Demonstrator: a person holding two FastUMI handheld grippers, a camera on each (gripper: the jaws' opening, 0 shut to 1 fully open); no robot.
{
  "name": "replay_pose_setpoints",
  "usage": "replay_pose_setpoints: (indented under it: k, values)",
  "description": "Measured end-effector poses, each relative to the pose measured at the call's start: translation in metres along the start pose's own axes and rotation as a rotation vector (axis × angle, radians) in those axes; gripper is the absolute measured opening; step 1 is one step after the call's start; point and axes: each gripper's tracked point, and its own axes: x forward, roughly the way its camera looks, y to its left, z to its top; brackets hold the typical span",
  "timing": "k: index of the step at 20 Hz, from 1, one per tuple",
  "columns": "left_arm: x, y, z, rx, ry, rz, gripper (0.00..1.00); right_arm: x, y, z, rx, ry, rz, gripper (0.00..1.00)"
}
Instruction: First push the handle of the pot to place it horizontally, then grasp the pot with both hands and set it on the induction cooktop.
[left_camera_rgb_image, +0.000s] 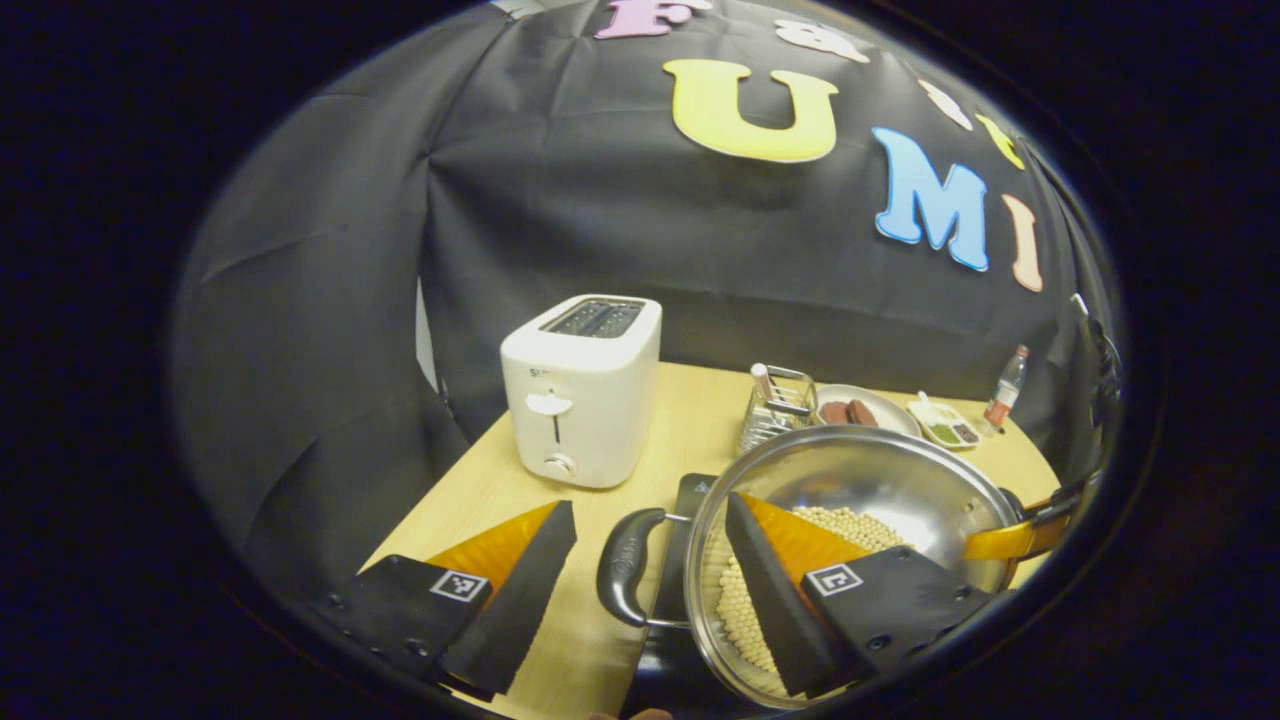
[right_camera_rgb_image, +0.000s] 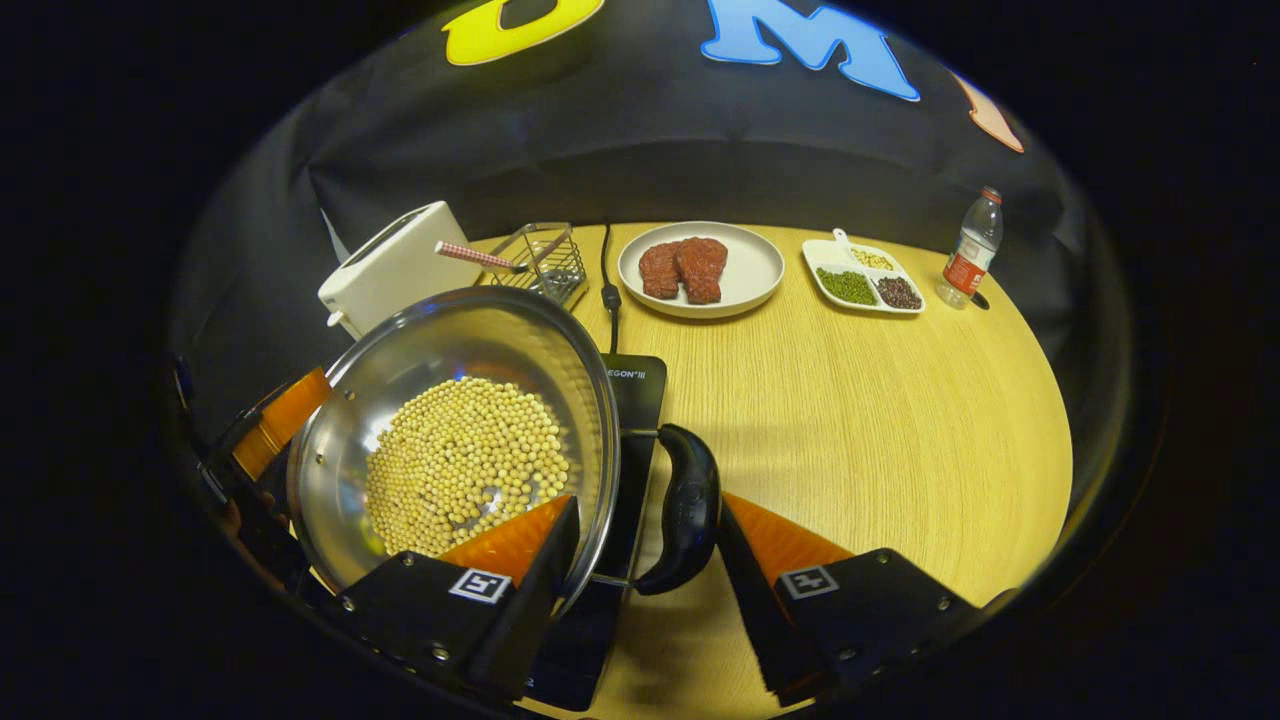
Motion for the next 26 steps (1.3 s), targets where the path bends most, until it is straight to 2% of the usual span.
replay_pose_setpoints:
  k: [1, 4, 6, 11, 15, 17, 20, 21, 22, 23, 24, 26]
  values:
    - [-0.007, 0.006, 0.004, -0.008, -0.008, 0.021, 1.00, -0.004, 0.002, 0.002, -0.008, -0.015, 0.022, 0.86]
    - [-0.038, 0.000, 0.023, -0.039, -0.054, 0.040, 0.98, -0.024, -0.012, 0.014, -0.049, -0.080, 0.048, 0.94]
    - [-0.063, -0.021, 0.034, 0.000, -0.097, 0.032, 0.98, -0.043, -0.025, 0.028, -0.045, -0.152, 0.040, 0.99]
    - [-0.121, -0.116, 0.070, 0.050, -0.172, -0.096, 0.98, -0.093, -0.068, 0.057, -0.048, -0.303, -0.006, 0.99]
    - [-0.156, -0.199, 0.114, 0.056, -0.242, -0.189, 0.97, -0.154, -0.109, 0.085, 0.010, -0.452, -0.092, 0.99]
    - [-0.176, -0.229, 0.139, 0.070, -0.285, -0.213, 0.95, -0.188, -0.131, 0.095, 0.033, -0.526, -0.141, 0.99]
    - [-0.211, -0.265, 0.181, 0.063, -0.360, -0.235, 0.97, -0.239, -0.157, 0.107, 0.037, -0.627, -0.182, 0.99]
    - [-0.222, -0.277, 0.192, 0.048, -0.375, -0.243, 0.95, -0.258, -0.165, 0.112, 0.039, -0.656, -0.188, 0.99]
    - [-0.233, -0.287, 0.201, 0.041, -0.381, -0.246, 0.99, -0.279, -0.171, 0.120, 0.058, -0.694, -0.189, 0.99]
    - [-0.245, -0.299, 0.213, 0.039, -0.404, -0.249, 0.97, -0.296, -0.173, 0.122, 0.079, -0.736, -0.178, 0.99]
    - [-0.258, -0.311, 0.228, 0.038, -0.440, -0.255, 0.99, -0.314, -0.176, 0.131, 0.097, -0.775, -0.172, 0.99]
    - [-0.283, -0.346, 0.252, 0.047, -0.486, -0.307, 0.97, -0.342, -0.192, 0.142, 0.110, -0.819, -0.188, 0.99]
